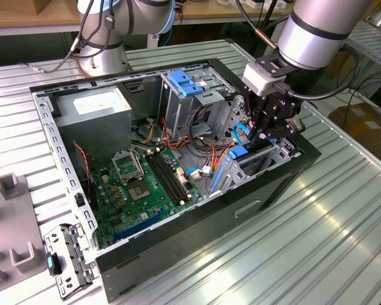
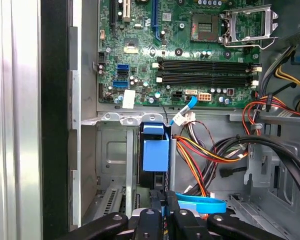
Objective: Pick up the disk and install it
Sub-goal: 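Insert the second disk wire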
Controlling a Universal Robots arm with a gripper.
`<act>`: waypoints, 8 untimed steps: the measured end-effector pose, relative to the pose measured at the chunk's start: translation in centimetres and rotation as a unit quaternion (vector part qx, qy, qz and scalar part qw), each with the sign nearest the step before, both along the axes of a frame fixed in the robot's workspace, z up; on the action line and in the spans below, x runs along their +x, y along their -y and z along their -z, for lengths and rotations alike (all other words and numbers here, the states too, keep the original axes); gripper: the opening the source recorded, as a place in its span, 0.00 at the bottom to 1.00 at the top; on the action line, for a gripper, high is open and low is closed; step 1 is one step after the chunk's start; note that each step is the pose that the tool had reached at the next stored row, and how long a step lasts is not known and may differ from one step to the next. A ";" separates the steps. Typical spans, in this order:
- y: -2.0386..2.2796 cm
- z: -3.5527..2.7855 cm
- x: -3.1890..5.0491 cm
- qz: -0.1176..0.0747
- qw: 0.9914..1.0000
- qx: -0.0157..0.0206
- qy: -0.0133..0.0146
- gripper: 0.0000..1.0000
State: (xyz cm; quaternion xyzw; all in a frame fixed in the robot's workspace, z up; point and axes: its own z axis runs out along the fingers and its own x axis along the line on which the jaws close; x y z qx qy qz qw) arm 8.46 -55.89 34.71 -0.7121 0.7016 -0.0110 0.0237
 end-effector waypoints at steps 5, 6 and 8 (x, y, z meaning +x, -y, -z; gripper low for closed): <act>0.00 -0.03 0.00 0.000 1.000 0.001 0.000 0.16; 0.00 -0.04 0.00 0.000 1.000 0.001 0.000 0.16; 0.00 -0.05 0.00 0.000 1.000 0.001 0.000 0.16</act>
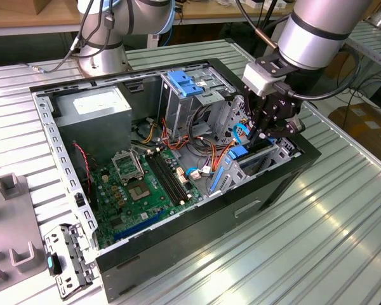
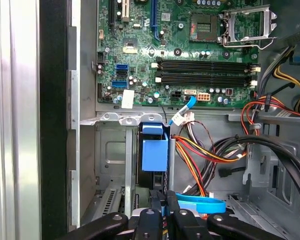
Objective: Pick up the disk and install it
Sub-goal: 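Insert the second disk wire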
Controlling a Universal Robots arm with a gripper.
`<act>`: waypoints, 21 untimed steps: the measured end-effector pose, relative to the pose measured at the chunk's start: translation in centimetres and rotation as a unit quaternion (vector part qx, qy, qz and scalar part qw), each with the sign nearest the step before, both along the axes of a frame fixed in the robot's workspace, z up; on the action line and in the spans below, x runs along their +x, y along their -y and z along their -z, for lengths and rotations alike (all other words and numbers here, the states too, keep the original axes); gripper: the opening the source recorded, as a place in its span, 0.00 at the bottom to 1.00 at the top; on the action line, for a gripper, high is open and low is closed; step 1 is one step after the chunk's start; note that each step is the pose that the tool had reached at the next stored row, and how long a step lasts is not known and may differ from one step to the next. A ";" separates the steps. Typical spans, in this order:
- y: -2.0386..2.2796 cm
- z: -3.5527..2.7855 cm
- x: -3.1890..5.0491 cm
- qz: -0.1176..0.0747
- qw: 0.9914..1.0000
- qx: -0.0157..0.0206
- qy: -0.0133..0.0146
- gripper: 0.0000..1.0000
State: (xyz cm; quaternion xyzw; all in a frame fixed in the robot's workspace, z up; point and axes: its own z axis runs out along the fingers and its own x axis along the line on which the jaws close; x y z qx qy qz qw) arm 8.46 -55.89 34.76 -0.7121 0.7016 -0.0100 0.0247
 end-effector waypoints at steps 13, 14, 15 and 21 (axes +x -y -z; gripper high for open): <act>0.00 -0.03 0.00 0.000 1.000 0.001 0.003 0.16; 0.00 0.01 0.00 0.000 1.000 0.001 0.003 0.16; 0.00 0.05 0.00 0.000 1.000 0.001 0.003 0.16; 0.01 0.36 0.00 0.000 1.000 0.002 0.003 0.16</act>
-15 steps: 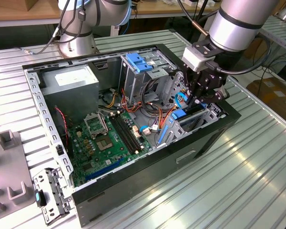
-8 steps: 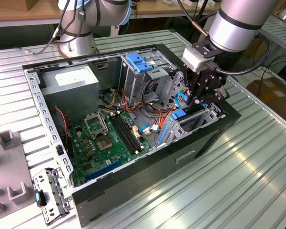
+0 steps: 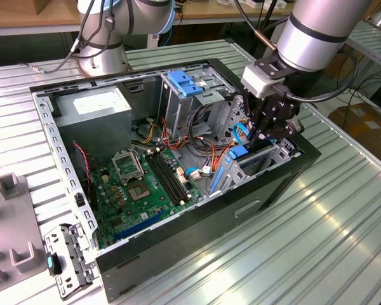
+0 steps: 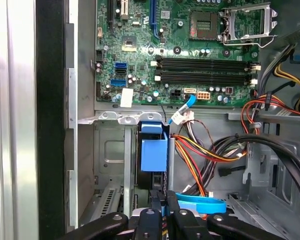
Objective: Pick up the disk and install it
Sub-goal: 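Insert the second disk wire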
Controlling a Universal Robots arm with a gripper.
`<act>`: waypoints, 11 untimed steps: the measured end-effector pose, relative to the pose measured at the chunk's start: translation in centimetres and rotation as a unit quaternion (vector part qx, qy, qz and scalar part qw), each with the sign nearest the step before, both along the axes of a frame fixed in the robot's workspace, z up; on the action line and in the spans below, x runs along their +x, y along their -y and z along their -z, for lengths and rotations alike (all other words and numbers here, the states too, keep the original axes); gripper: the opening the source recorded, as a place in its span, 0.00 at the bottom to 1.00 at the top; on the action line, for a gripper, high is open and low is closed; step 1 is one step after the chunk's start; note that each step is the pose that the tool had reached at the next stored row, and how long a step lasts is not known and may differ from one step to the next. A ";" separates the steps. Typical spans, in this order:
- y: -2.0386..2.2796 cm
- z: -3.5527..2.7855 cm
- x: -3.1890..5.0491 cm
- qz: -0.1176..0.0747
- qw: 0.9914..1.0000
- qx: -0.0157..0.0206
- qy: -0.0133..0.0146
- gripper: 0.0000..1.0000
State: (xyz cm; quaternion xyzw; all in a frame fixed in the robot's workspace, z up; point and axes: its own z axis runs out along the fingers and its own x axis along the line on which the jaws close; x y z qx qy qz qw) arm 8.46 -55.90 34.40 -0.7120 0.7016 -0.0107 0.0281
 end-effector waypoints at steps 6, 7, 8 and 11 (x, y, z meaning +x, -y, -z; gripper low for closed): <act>0.04 0.38 0.00 0.000 1.000 0.000 0.000 0.16; 0.04 0.38 0.00 0.000 1.000 0.000 0.000 0.16; 0.04 0.39 0.00 0.000 1.000 0.000 0.000 0.16; 0.04 0.40 0.00 0.000 1.000 0.001 0.000 0.16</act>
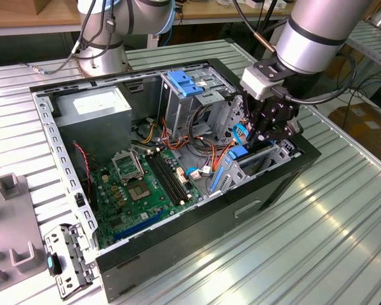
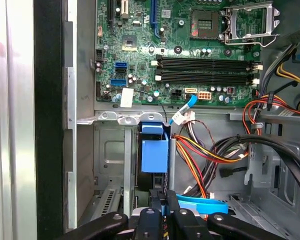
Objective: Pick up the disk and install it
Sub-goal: 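Insert the second disk wire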
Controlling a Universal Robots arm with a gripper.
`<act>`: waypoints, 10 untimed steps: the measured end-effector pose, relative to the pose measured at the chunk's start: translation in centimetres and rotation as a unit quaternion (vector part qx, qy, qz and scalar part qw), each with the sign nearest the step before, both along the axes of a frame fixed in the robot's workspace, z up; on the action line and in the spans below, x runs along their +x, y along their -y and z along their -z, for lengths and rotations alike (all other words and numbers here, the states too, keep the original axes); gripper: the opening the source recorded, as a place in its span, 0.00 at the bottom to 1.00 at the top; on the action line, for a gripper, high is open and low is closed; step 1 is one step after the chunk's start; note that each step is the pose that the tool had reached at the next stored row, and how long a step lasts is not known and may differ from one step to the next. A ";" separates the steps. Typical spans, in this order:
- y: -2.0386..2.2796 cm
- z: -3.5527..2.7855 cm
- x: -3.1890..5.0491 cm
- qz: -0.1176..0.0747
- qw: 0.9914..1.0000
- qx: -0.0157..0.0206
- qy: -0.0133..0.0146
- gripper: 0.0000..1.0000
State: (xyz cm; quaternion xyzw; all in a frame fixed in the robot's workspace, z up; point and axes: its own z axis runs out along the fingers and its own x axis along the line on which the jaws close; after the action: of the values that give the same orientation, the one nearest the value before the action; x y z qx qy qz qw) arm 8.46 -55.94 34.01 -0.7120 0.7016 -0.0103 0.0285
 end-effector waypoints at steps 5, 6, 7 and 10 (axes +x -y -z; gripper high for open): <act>0.00 -0.82 0.00 0.000 1.000 0.006 0.000 0.24; 0.00 -1.04 0.00 0.000 1.000 0.006 0.000 0.24; 0.00 -1.33 0.00 0.000 1.000 0.006 0.000 0.24; 0.00 -1.74 0.00 0.000 1.000 0.007 0.001 0.22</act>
State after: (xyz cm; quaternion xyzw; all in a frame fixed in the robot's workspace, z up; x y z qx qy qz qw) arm 8.46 -55.93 35.75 -0.7118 0.7015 -0.0061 0.0336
